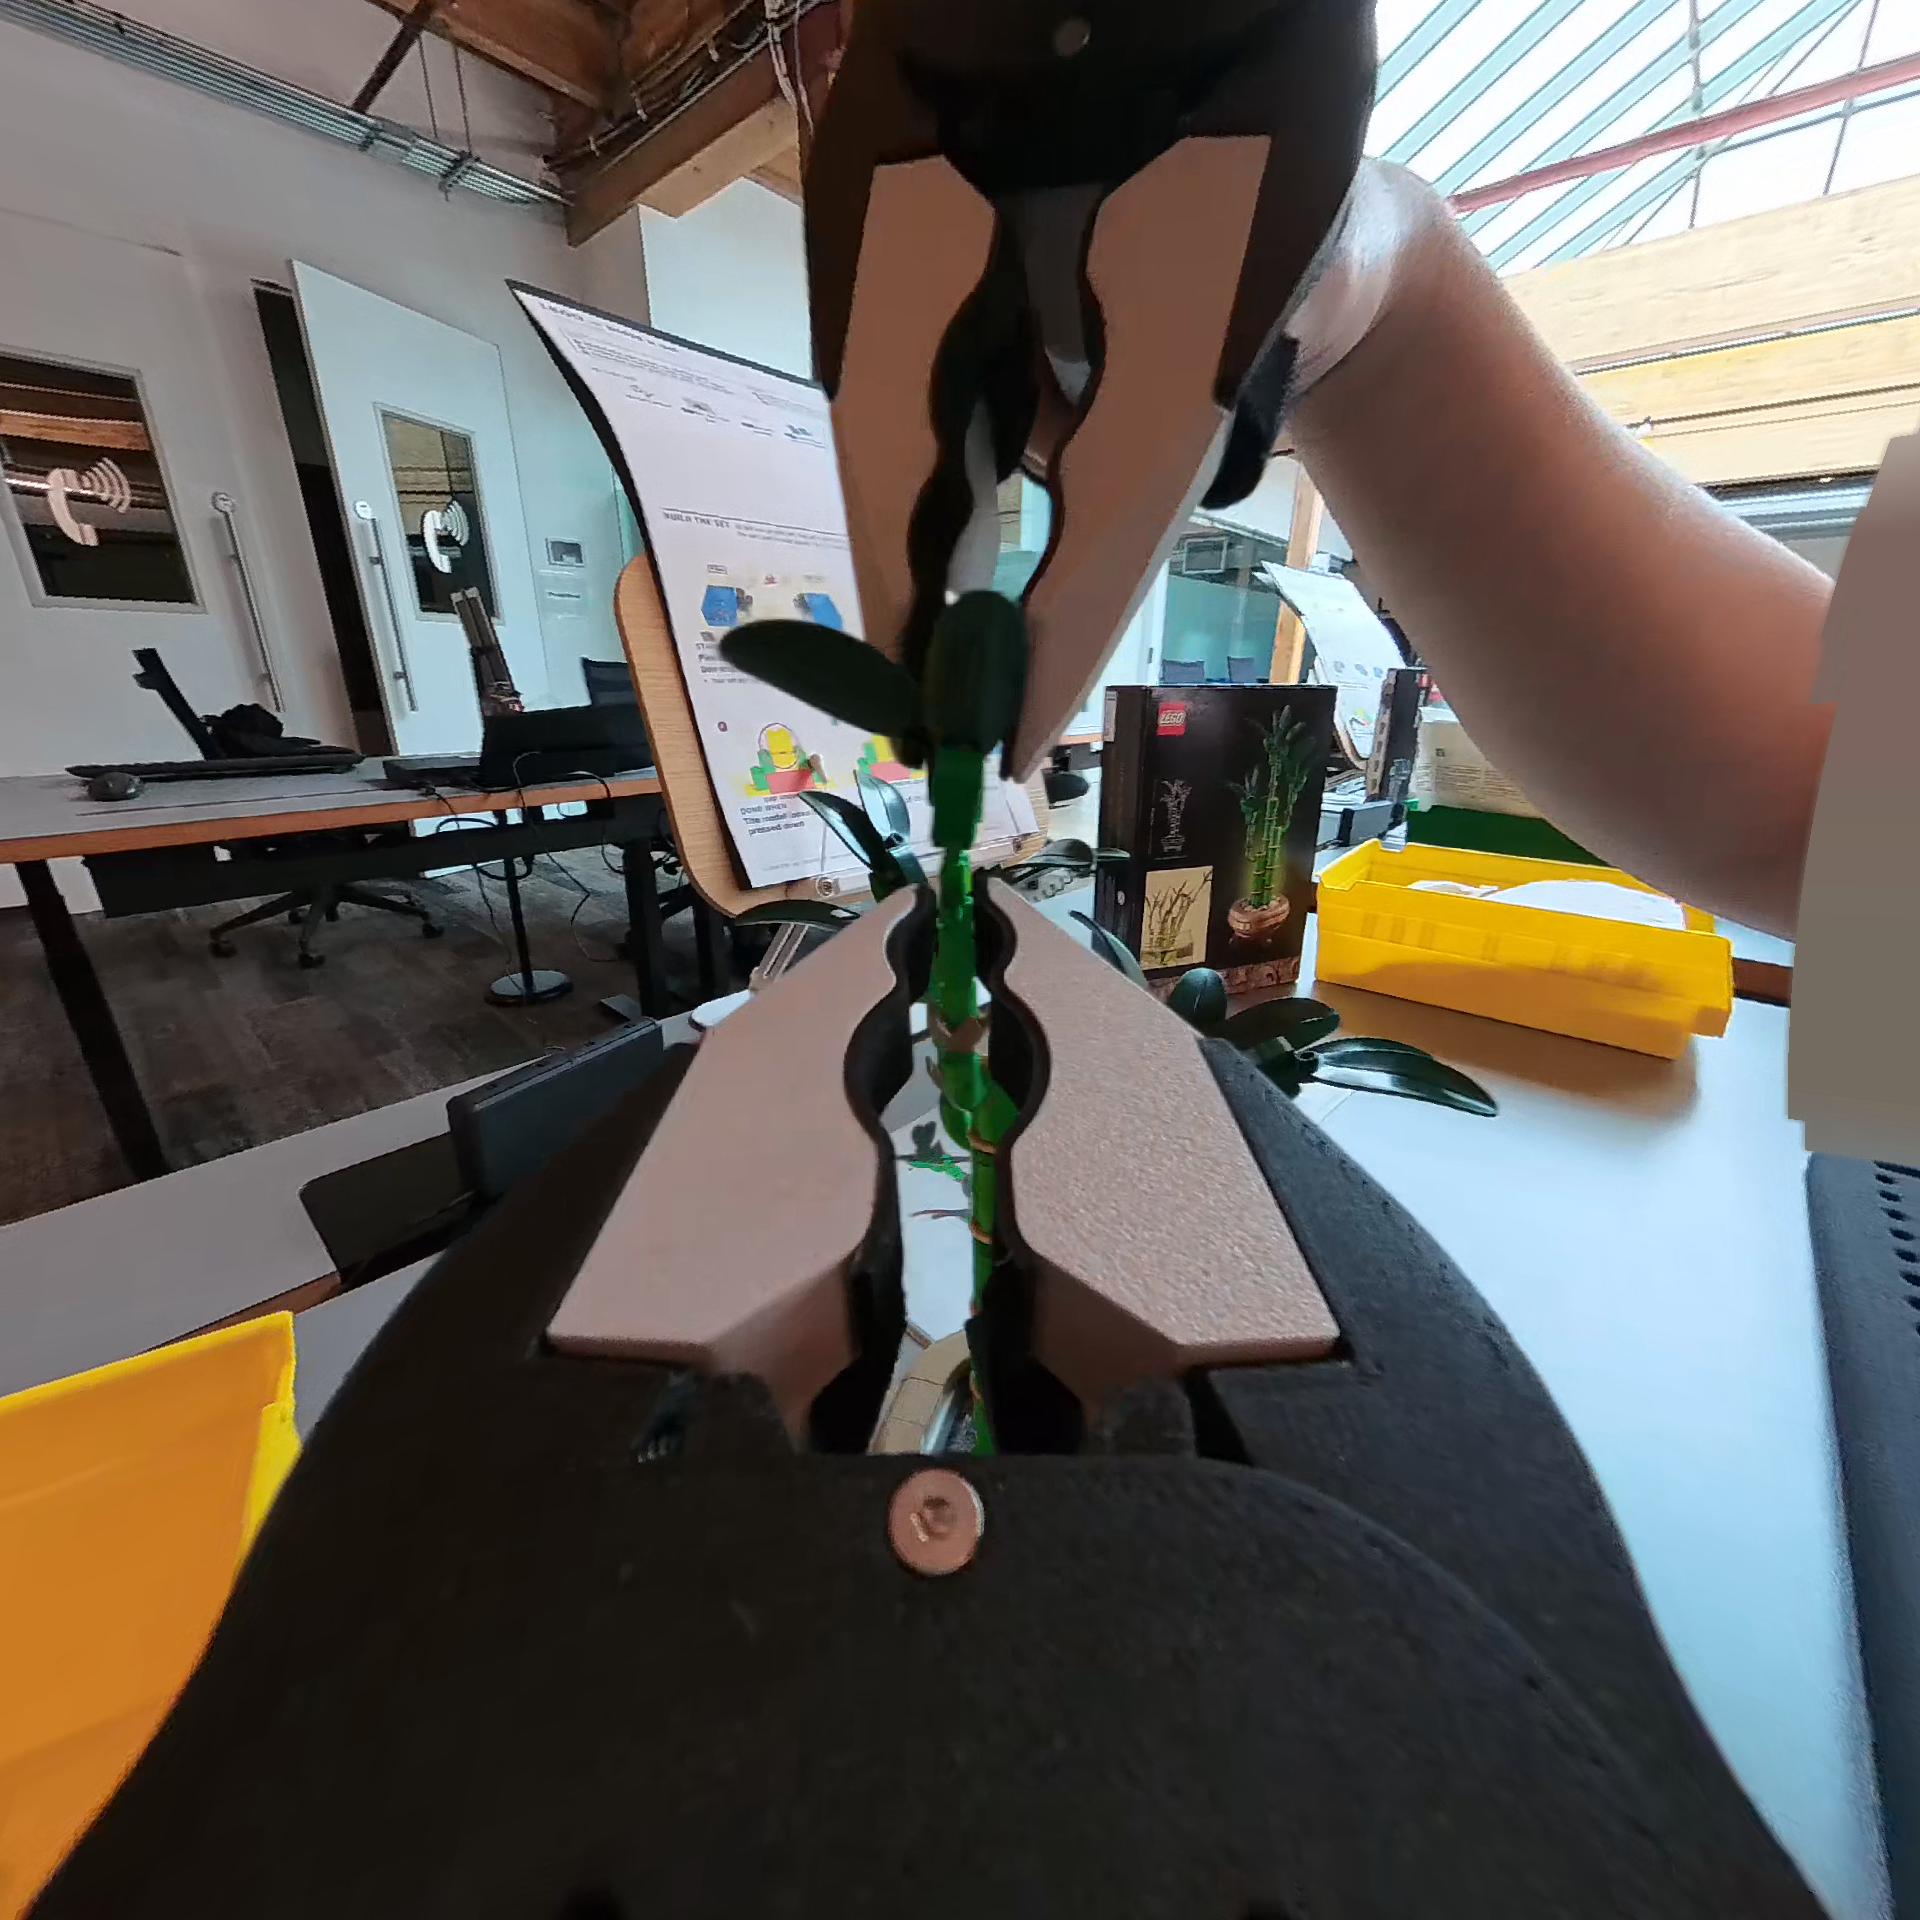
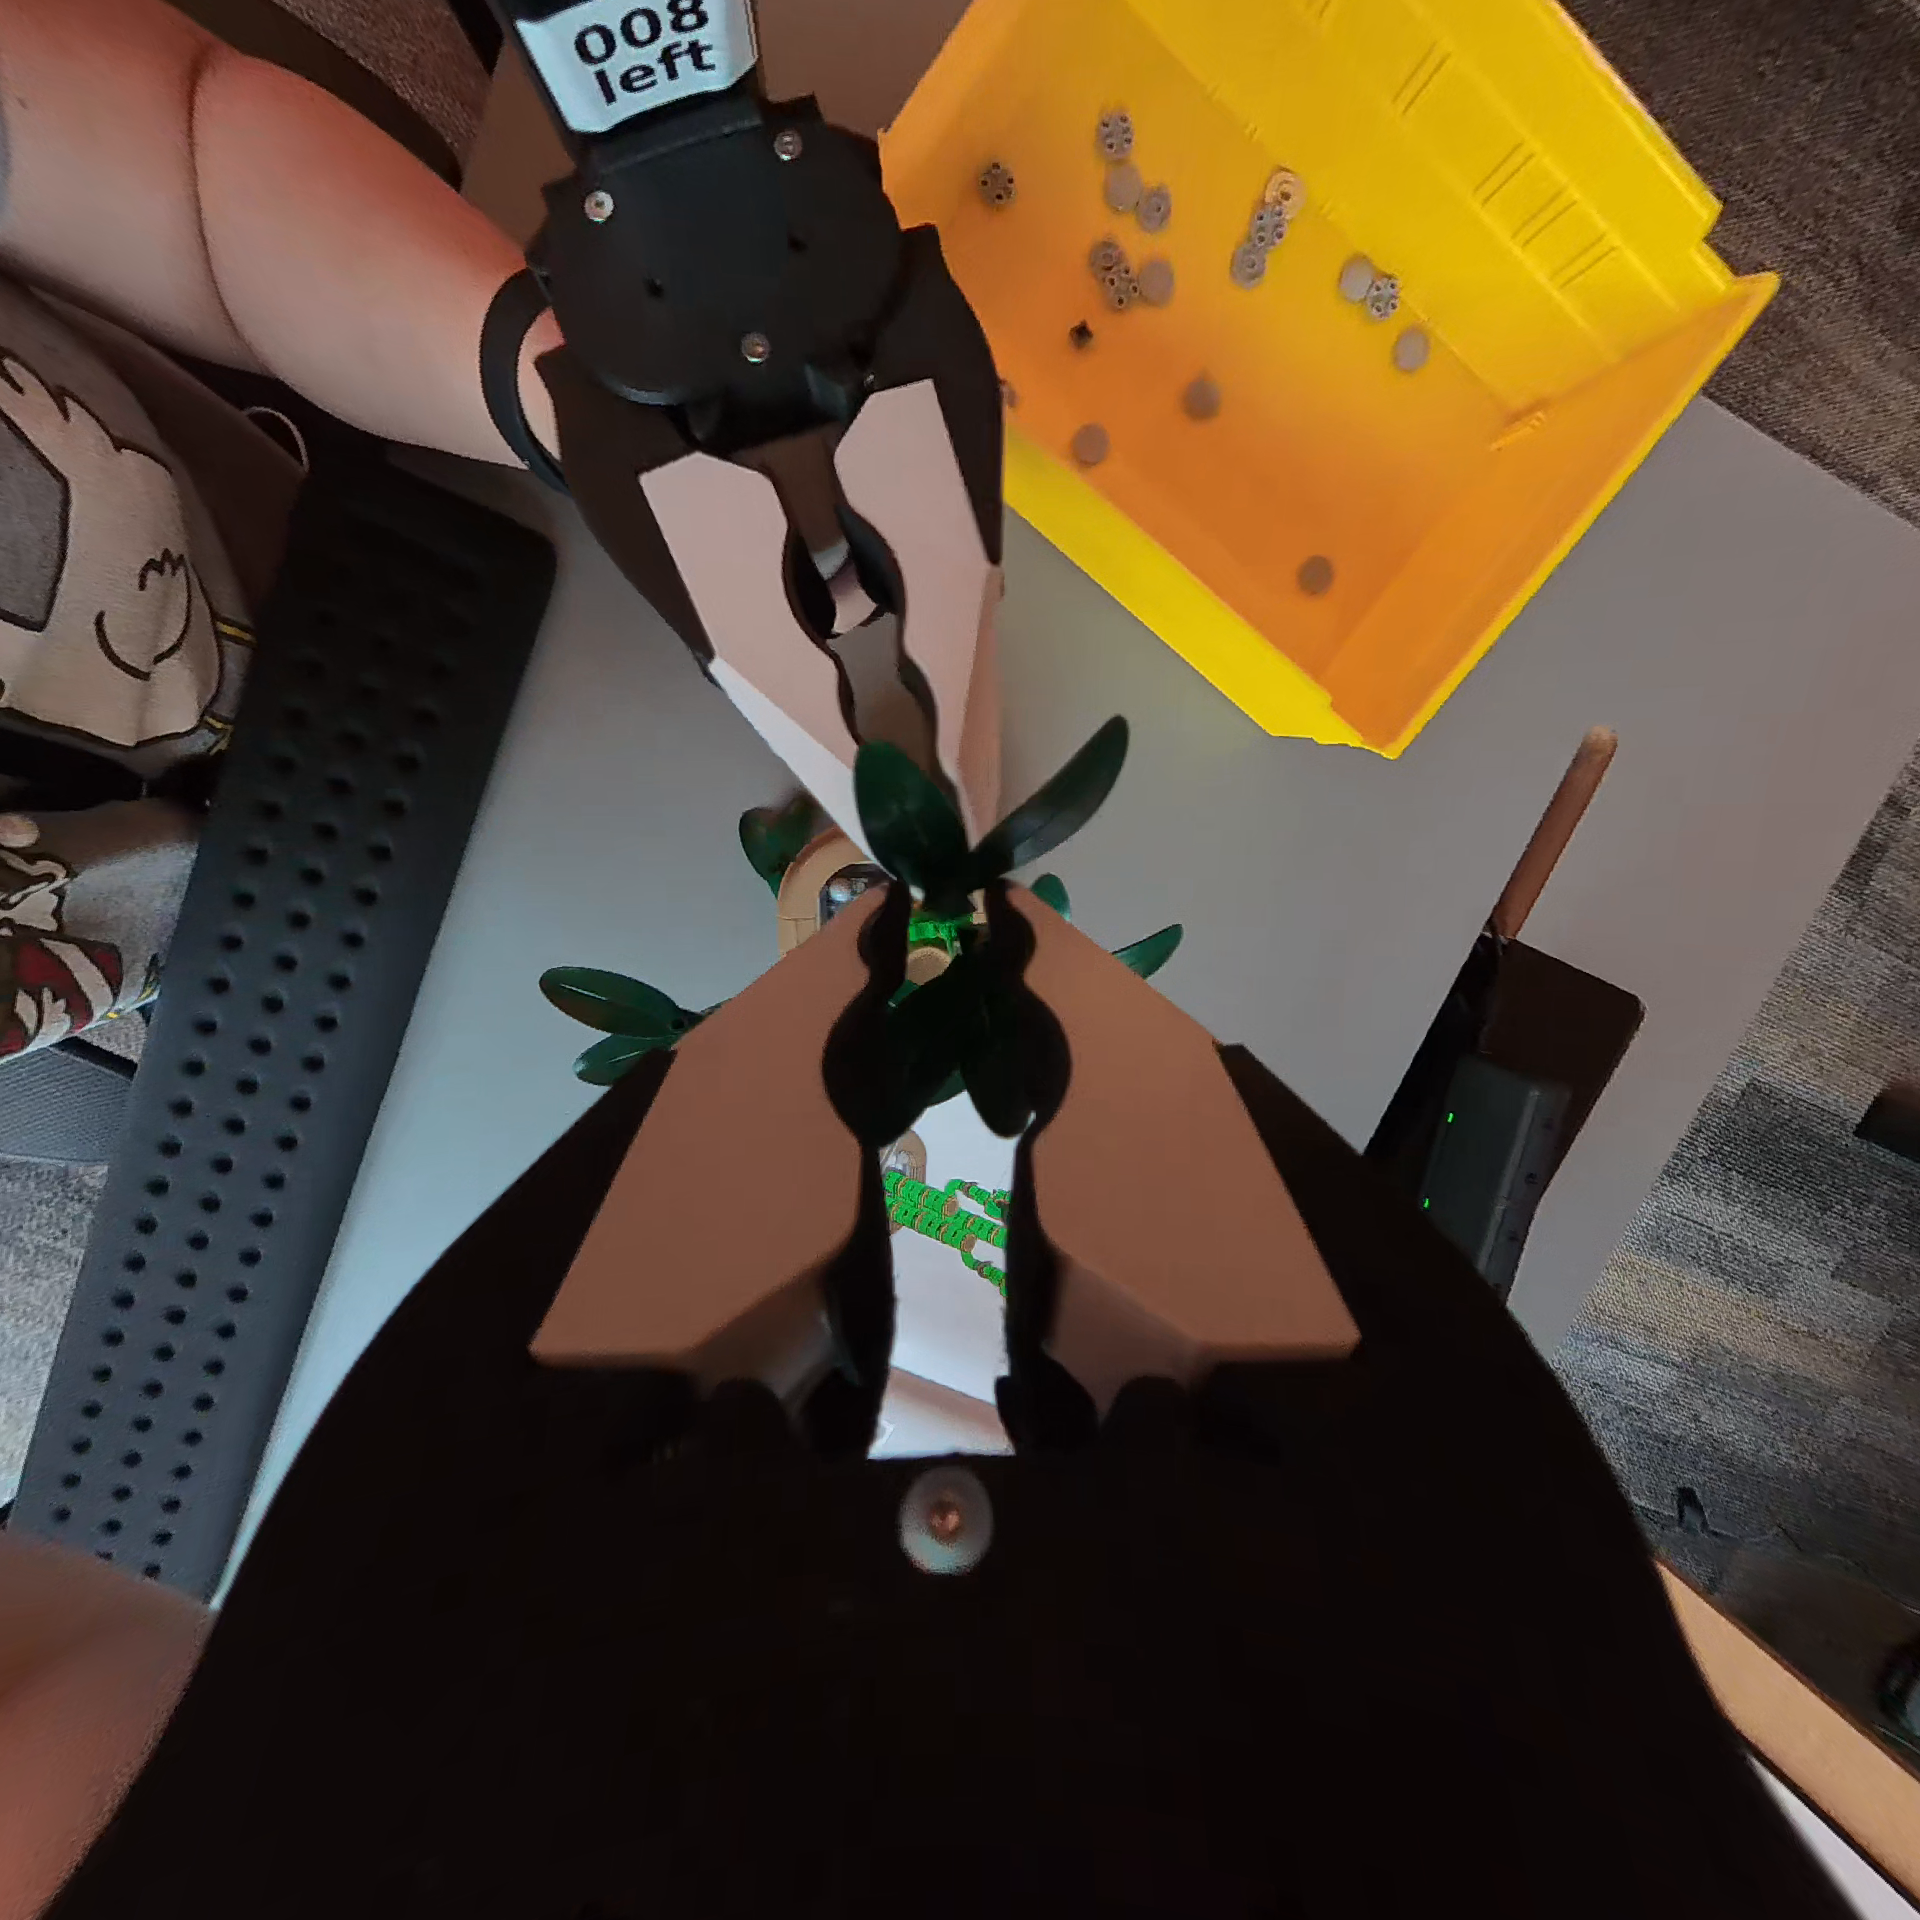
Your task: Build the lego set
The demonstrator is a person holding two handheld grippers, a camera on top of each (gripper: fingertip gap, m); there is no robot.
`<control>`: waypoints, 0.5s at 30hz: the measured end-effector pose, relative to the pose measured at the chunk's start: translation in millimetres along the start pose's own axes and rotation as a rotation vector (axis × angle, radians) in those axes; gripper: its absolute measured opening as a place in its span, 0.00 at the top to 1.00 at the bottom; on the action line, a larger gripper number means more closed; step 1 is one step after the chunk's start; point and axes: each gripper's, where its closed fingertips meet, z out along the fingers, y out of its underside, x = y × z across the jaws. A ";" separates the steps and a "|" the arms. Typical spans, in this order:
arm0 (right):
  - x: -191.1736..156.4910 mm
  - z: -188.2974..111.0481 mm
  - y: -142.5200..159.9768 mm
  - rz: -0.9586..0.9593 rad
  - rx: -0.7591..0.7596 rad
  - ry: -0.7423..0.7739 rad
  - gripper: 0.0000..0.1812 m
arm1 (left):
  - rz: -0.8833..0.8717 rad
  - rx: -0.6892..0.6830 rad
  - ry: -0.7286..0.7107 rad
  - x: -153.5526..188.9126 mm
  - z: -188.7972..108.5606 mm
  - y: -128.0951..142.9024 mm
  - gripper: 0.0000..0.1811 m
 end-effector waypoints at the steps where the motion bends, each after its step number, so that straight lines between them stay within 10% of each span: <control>1: -0.5 0.4 -0.7 -0.003 0.001 0.000 0.93 | 0.008 -0.003 -0.016 -2.0 0.0 0.2 0.95; 15: 3.4 16.5 10.9 -0.026 -0.080 0.008 0.91 | 0.024 -0.025 -0.009 0.1 6.4 3.1 0.99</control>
